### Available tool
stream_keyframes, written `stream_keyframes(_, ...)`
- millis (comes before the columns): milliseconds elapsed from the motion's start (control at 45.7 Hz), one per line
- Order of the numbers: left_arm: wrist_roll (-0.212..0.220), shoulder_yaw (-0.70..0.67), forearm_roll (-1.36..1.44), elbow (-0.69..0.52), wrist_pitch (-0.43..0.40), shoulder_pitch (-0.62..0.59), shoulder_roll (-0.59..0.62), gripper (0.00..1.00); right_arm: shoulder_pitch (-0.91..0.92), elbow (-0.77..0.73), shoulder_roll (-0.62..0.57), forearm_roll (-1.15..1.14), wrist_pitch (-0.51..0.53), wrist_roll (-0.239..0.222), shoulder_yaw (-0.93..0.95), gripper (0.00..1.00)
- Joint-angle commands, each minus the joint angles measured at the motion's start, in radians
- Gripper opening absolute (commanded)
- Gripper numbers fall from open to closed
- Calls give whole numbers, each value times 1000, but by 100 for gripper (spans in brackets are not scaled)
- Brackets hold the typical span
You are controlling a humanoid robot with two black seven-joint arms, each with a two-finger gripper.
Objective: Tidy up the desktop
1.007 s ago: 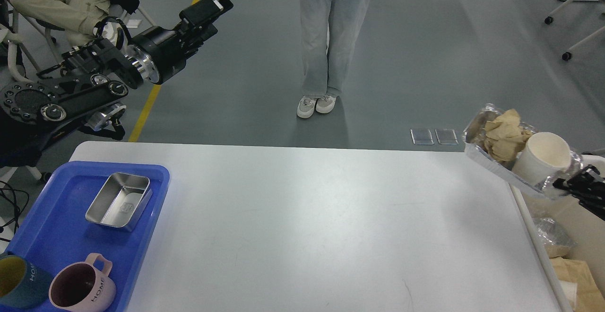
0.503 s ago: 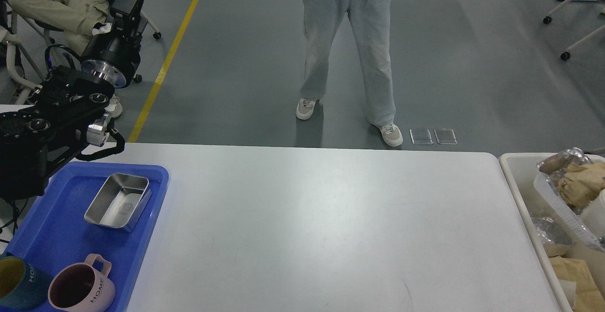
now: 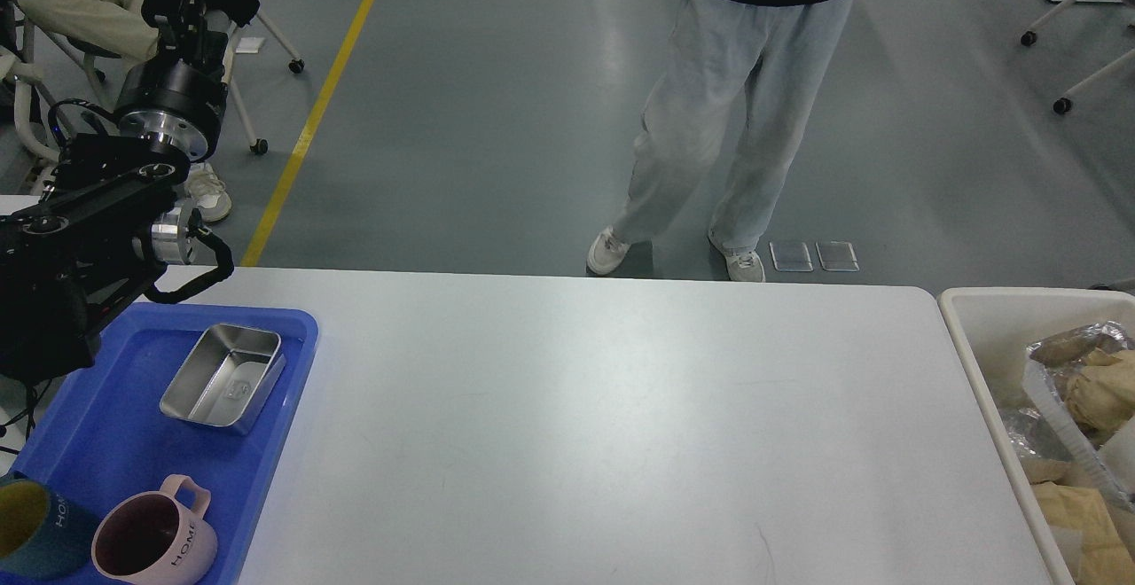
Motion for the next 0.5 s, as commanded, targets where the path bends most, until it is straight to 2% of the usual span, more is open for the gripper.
stream_keyframes(0,-9,-9,0,0,-2,1,-1,88,-6,-17,5,40,-55,1,2,66)
stream_keyframes(66,-22,-15,0,0,-2,1,-1,88,-6,-26,11,64,-86,1,2,92)
stream_keyframes(109,-22,-15,0,0,-2,1,-1,88,-6,-29,19,74,-97,1,3,100)
stream_keyframes(263,-30,-24,0,0,-8,1,0,88,-8,-52,22,77,-100,1,6,100)
stream_keyframes(394,-79,-53,0,0,-18,0,-1,88,-6,-54,22,78,-102,1,8,100)
stream_keyframes(482,-105,-59,-2,0,-69,0,0,88,-6,-55,22,78,-103,1,20,100)
